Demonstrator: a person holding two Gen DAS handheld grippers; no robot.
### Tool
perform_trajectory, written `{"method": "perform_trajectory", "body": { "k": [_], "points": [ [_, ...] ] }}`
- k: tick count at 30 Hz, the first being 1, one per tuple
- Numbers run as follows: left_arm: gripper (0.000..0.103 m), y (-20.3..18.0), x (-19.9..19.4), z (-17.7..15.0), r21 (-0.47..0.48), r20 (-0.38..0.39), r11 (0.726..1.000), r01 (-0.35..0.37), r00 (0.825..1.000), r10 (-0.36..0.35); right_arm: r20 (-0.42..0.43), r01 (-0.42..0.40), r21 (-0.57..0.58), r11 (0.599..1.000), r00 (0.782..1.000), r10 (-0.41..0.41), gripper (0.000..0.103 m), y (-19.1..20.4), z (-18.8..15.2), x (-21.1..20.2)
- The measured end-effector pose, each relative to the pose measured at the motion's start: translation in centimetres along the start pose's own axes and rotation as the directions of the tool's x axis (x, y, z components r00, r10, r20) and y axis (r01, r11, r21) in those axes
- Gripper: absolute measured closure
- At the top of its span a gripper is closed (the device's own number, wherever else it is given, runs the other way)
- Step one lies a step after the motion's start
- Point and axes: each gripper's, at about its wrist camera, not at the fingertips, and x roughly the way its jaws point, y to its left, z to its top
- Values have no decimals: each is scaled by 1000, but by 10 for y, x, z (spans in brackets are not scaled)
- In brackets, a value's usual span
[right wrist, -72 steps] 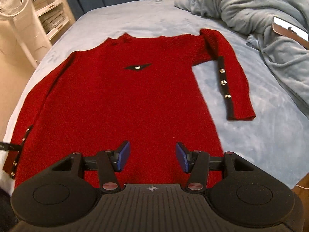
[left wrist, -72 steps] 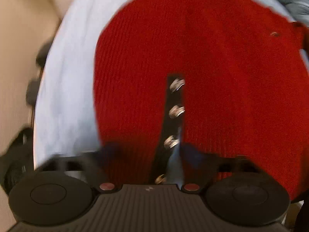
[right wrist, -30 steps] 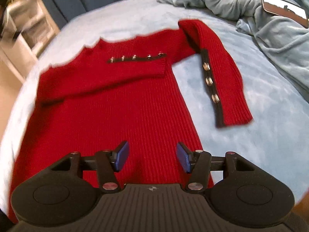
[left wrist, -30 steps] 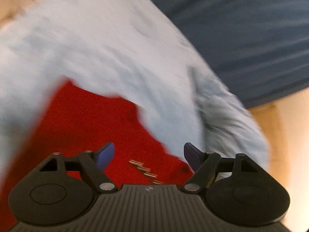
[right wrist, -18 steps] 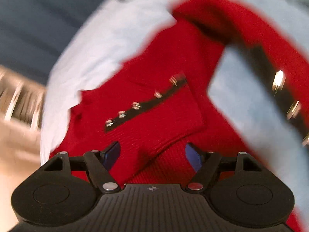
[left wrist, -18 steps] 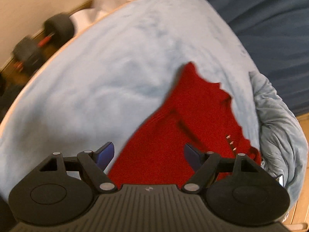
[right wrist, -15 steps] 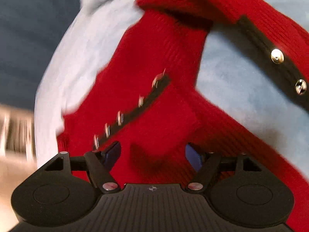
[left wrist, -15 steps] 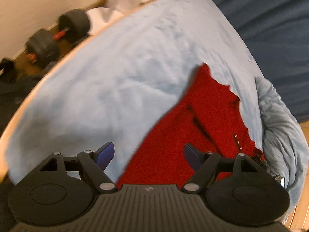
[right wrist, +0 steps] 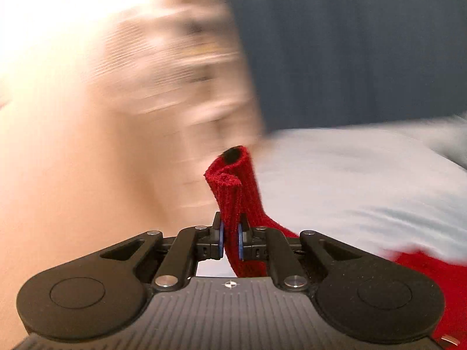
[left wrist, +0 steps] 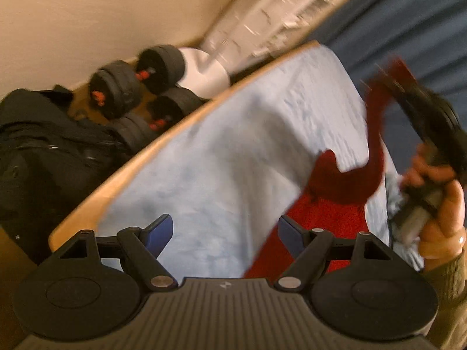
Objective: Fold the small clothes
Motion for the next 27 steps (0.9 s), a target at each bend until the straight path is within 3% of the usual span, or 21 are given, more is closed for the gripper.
{"method": "perform_trajectory", "body": {
  "k": [2,5,8,10,13,16,18,20,23,25,27],
  "points": [
    [20,21,-9,2,-47,10,999,-13,1000,13,-71,-131,-179,975,990,120,95,84,-26,19],
    [20,47,-17,4,-91,13,996,-27,1000,28,-191,-222,-291,930,967,171,95,142,-71,37],
    [20,59,-16,6,-104,3,994,-37,999,38,-297,-198,-257,946,948,118,95,136,-93,59],
    [20,59,-13,7,-104,-6,994,-33,999,33,-318,-170,-208,963,943,98,95,115,-93,65],
    [20,50,-8,8,-103,-7,995,-13,1000,12,-302,-104,-105,989,951,68,95,69,-74,65],
    [20,30,-3,7,-69,-2,998,5,1000,-5,-214,-36,-62,997,977,22,95,-2,-44,52],
    [20,11,4,6,-34,-9,999,14,1000,-14,-144,45,-6,999,988,-45,95,-70,-27,26],
    [20,-8,13,3,-5,-23,1000,20,1000,-20,-112,167,64,984,981,-159,95,-145,-24,0],
    [20,-39,30,-3,45,-53,999,27,998,-24,-140,363,167,917,929,-343,95,-253,-51,-32],
    [20,-57,43,-7,72,-73,997,20,997,-15,-201,480,209,852,874,-443,95,-310,-81,-48],
    [20,-71,55,-11,92,-91,996,18,996,-9,-297,586,231,777,803,-517,95,-355,-123,-54]
  ]
}}
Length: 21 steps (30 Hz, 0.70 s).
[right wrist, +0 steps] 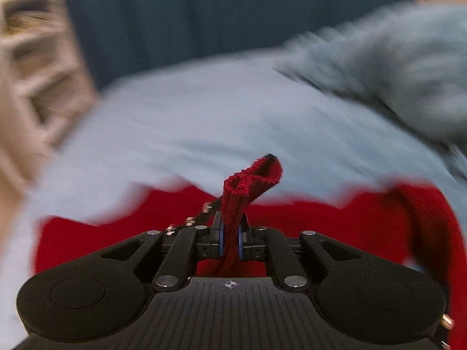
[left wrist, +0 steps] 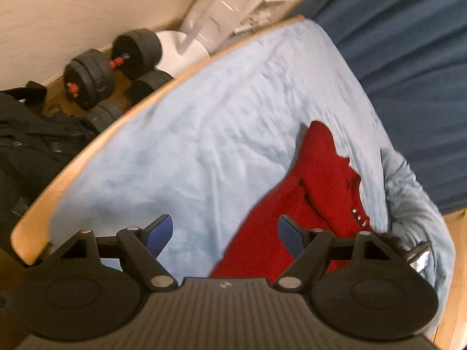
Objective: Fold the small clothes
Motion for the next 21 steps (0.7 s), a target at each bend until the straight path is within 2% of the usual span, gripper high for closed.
{"method": "perform_trajectory", "body": {
  "k": [2,4,5,7,9,11,14,16,19,21],
  "points": [
    [20,-16,10,-2,21,-10,1000,-6,1000,7,-73,58,49,997,996,-54,91,-33,-26,11],
    [16,-29,16,-4,44,-17,999,-8,1000,9,-133,55,119,991,990,-39,78,-58,-47,16],
    [16,-34,19,-4,57,-19,998,-9,1000,10,-149,47,157,986,989,-23,65,-66,-54,18],
    [16,-44,25,-5,88,-31,996,-7,999,10,-127,7,223,975,992,22,58,-77,-61,12],
    [16,-54,30,-8,117,-39,993,-7,999,11,-135,16,264,964,991,21,47,-92,-67,-5],
    [16,-63,35,-14,147,-47,989,-10,999,17,-150,43,298,953,989,2,47,-110,-79,-34],
    [16,-77,39,-27,203,-57,979,-18,998,31,-140,17,330,944,990,32,47,-129,-91,-83],
    [5,-85,40,-38,247,-68,969,-22,997,40,-95,-20,327,945,994,54,46,-131,-102,-133],
    [0,-99,38,-64,340,-61,940,-40,996,65,-49,-58,244,968,996,72,39,-116,-120,-210],
    [0,-107,38,-81,390,-78,920,-44,994,80,0,-80,177,981,997,82,30,-103,-128,-256]
  ]
}}
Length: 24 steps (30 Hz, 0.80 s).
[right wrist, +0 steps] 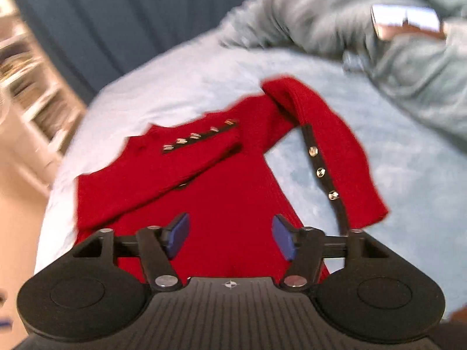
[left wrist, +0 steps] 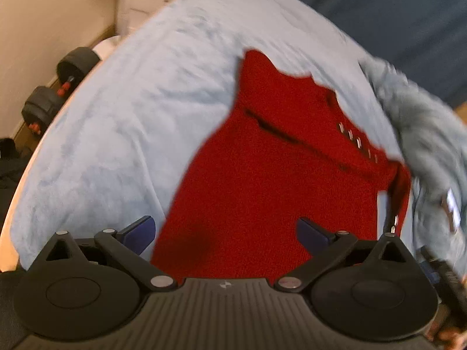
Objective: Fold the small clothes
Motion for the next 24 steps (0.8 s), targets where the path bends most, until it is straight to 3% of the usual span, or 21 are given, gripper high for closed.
{"method": "perform_trajectory", "body": {
  "k": [4,7,11,16,20,22,24],
  "points": [
    [0,-25,-11,-31,59,6,998,34,999,-34,100,10,-109,994,995,1,20,8,-20,-65],
    [0,-38,-17,-50,93,13,995,22,1000,-24,139,32,-143,989,990,-12,17,-2,-20,-83],
    [0,-47,-24,-63,97,-7,995,12,1000,-11,172,120,-51,992,979,-110,17,-36,-16,-84],
    [0,-58,-26,-61,113,-11,993,-42,999,43,155,165,4,986,974,-163,17,-82,-10,-50],
    [0,-70,-22,-55,109,-35,992,-57,998,61,69,212,52,976,974,-215,17,-120,2,6],
    [0,-78,-19,-53,119,-41,991,-63,997,68,46,285,11,958,957,-286,17,-125,4,30],
    [0,-87,-15,-52,143,-43,987,-80,995,87,41,292,-109,950,956,-289,17,-123,4,54]
  ]
}}
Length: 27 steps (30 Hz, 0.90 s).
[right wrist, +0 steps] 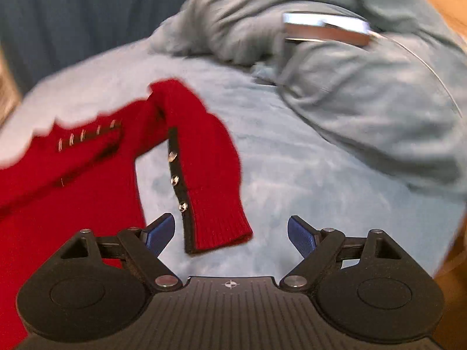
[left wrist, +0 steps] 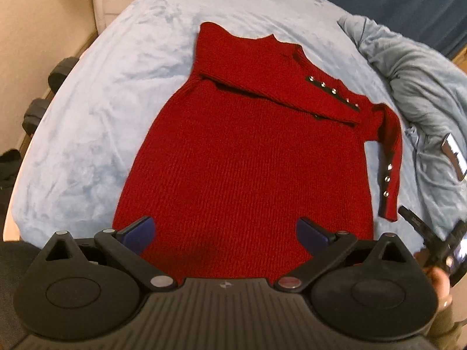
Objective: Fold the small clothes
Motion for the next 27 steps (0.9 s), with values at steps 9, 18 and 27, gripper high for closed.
{"method": "perform_trajectory", "body": {
  "k": [9,18,27],
  "points": [
    [0,-22,12,5,12,-60,1000,24,998,-23,-134,-27,-238,971,991,-5,96,43,-3,69],
    [0,-17,6,8,-39,-61,998,53,997,-55,327,-289,260,921,924,198,97,-81,154,-65],
    [0,-16,11,9,-72,-90,996,43,995,-50,209,-56,444,894,977,-43,97,-149,191,-22]
  ]
}}
